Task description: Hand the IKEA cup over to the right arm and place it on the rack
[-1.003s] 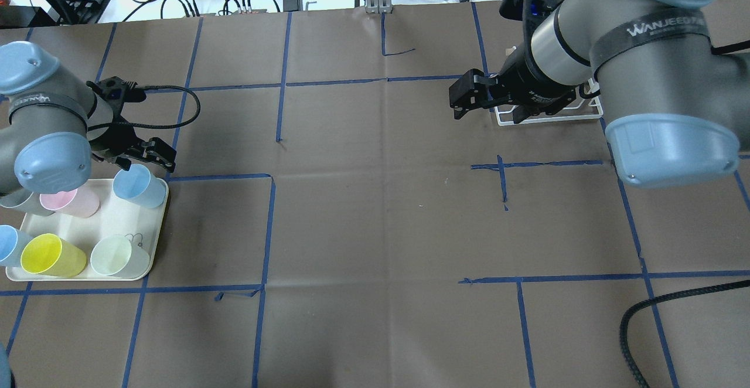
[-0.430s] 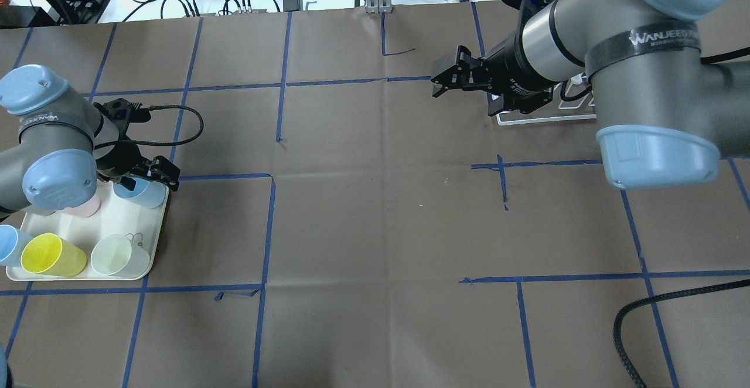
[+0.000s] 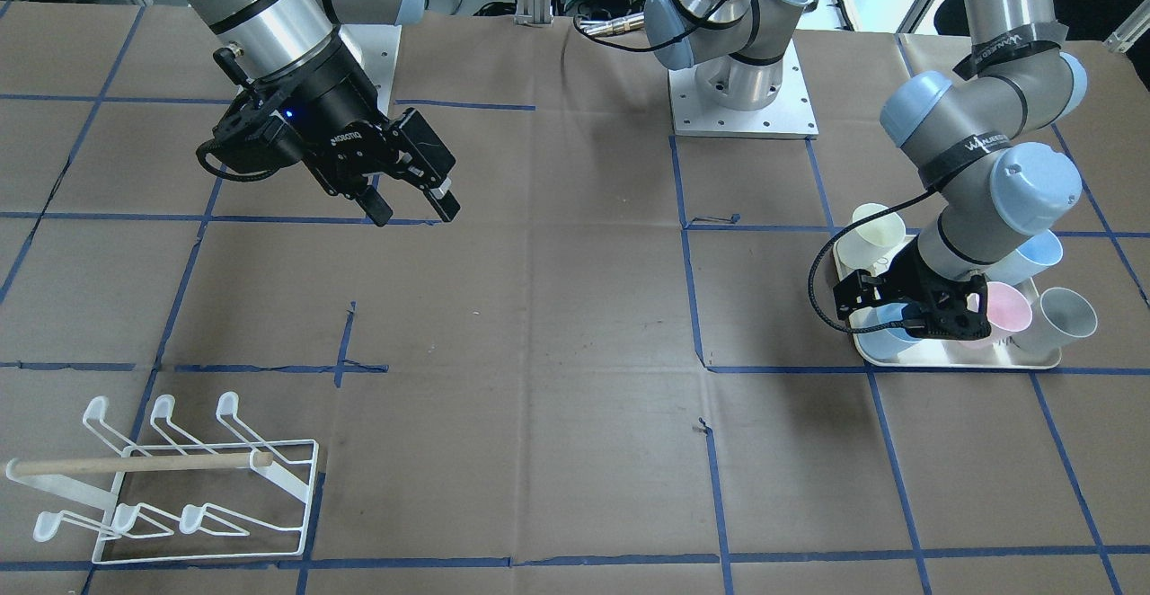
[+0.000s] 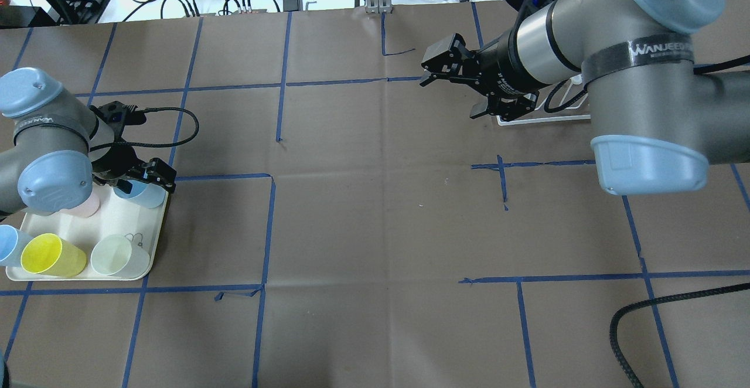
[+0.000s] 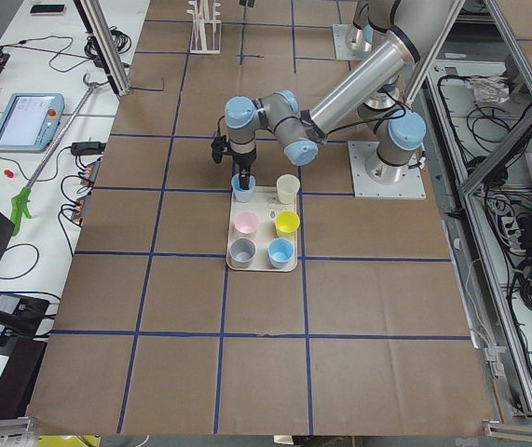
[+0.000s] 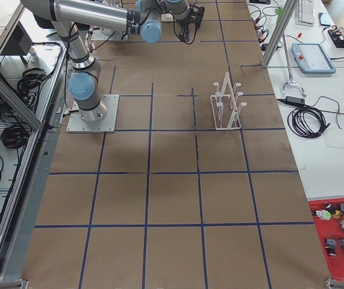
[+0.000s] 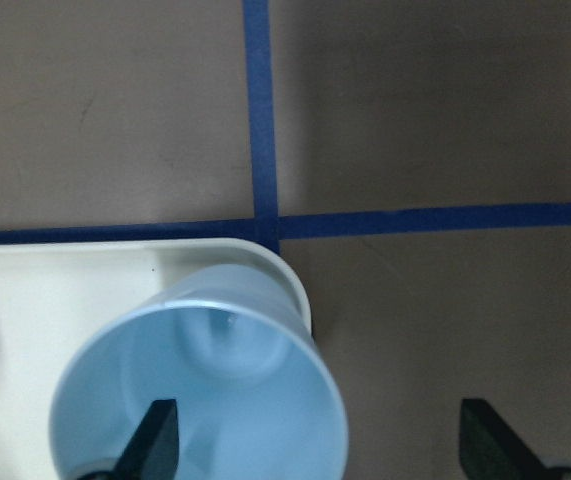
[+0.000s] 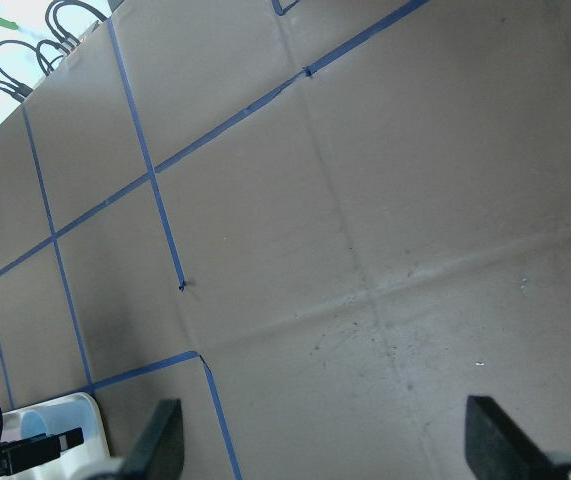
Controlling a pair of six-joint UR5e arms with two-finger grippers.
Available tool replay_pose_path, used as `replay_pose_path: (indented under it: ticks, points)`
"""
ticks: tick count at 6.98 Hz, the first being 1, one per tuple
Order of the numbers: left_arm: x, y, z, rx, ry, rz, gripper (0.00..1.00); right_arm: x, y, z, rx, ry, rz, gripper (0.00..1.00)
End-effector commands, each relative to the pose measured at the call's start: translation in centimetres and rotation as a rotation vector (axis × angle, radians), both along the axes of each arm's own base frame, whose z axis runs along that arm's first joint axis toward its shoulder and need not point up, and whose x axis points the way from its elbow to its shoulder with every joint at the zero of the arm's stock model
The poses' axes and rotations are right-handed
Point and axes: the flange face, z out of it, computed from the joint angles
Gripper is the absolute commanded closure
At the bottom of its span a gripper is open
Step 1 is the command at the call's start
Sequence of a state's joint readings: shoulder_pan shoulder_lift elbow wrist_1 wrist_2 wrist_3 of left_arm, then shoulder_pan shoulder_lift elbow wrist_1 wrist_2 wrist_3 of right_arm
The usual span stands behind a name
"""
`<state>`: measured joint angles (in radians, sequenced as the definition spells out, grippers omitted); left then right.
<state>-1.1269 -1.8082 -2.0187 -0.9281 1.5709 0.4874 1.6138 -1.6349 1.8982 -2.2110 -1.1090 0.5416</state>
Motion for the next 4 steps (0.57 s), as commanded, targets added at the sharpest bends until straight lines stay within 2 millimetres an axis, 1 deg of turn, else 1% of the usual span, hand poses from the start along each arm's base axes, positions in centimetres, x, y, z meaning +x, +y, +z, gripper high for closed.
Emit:
replay_pose_path:
  ticks: [1, 2, 3, 4]
  points:
    - [-0.1, 0.0, 0.5, -0.008, -0.003, -0.01, 0.66, 0.3, 0.4, -1.9, -0.013, -0.089, -0.098, 0.0]
    - [-0.1, -0.1, 0.4, -0.007, -0.003, -0.01, 0.96, 0.6, 1.3, -3.6, -0.048, -0.142, -0.109, 0.0]
    - [0.1, -0.5, 1.0, -0.021, -0.009, -0.012, 1.0, 0.7, 2.1, -4.5, -0.073, -0.175, -0.126, 0.0]
    - [0.1, -0.5, 1.2, -0.025, -0.01, -0.012, 1.0, 0.8, 2.2, -4.7, -0.058, -0.194, -0.159, 0.0]
